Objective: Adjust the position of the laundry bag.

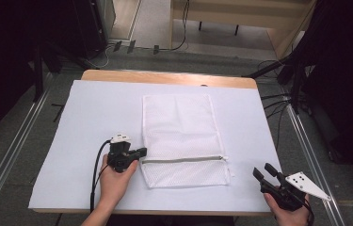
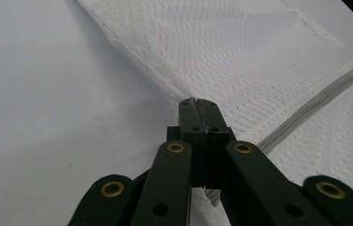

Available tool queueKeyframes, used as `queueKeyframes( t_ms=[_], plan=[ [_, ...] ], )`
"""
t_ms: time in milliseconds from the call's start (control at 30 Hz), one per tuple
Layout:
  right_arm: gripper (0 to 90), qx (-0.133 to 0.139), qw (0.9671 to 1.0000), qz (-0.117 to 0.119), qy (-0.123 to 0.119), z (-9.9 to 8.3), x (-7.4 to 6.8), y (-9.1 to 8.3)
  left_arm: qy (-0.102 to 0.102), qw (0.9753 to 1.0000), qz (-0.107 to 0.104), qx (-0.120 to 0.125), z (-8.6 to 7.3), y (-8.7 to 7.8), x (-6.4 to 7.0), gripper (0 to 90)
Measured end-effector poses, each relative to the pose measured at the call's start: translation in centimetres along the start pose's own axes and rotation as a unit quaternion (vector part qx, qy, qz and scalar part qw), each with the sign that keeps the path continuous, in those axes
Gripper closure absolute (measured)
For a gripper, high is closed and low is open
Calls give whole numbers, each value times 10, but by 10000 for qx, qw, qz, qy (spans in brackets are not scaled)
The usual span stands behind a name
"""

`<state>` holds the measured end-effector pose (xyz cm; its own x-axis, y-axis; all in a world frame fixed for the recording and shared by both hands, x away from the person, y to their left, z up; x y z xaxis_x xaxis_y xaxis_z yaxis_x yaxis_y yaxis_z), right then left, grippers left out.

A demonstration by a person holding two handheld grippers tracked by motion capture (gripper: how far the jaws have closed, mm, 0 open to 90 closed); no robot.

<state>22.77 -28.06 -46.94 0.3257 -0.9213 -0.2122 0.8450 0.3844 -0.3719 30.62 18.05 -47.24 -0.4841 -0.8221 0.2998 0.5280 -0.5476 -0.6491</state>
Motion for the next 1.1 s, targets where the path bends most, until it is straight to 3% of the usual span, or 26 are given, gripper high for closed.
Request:
queueKeyframes(
  t_ms=[167, 267, 333, 600, 700, 833, 933, 1000, 1067, 1100],
  plan=[
    [485, -7, 10000, 14, -59, 0, -2, 0, -3, 9999, -163, -19, -10, -28, -6, 900],
    [485, -51, 10000, 5, -33, -1, -2, 2, 106, 9999, -102, -60, -15, -40, -12, 900],
    [485, -67, 10000, 17, -43, -2, -3, 3, 59, 9999, -54, -83, -18, -45, -20, 900],
    [467, -84, 9999, 36, -58, -3, -6, 4, -367, 9992, 133, -10, -26, -56, -51, 900],
    [396, 17, 9998, -134, -122, -3, -3, 6, -374, 9991, 197, 3, -27, -56, -53, 900],
    [362, 63, 9997, -157, -179, -4, -3, 8, -283, 9992, 272, 49, -30, -53, -52, 891],
    [365, 70, 9998, -105, -180, -6, -6, 10, -203, 9996, 196, 46, -31, -52, -48, 772],
    [385, 91, 9999, 58, -116, -6, -9, 11, -164, 9996, 238, 58, -31, -52, -47, 728],
    [436, 74, 9996, 257, -78, -6, -14, 12, -175, 9986, 484, 138, -30, -51, -45, 635],
    [436, 74, 9996, 257, -78, -6, -14, 12, -175, 9986, 484, 138, -30, -51, -45, 606]
  ],
)
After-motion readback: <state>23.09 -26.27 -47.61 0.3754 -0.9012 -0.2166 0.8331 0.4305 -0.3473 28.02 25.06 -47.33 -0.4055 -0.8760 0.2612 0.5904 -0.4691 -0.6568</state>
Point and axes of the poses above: each handheld gripper's, and its own axes: y roughly forward along the jaws, z roughly out of its top, x roughly to its right, the point moved 3 cm from there along y, roughly forward along the jaws, and after that the axes turned 4 degrees about y, right-handed, at the moved point
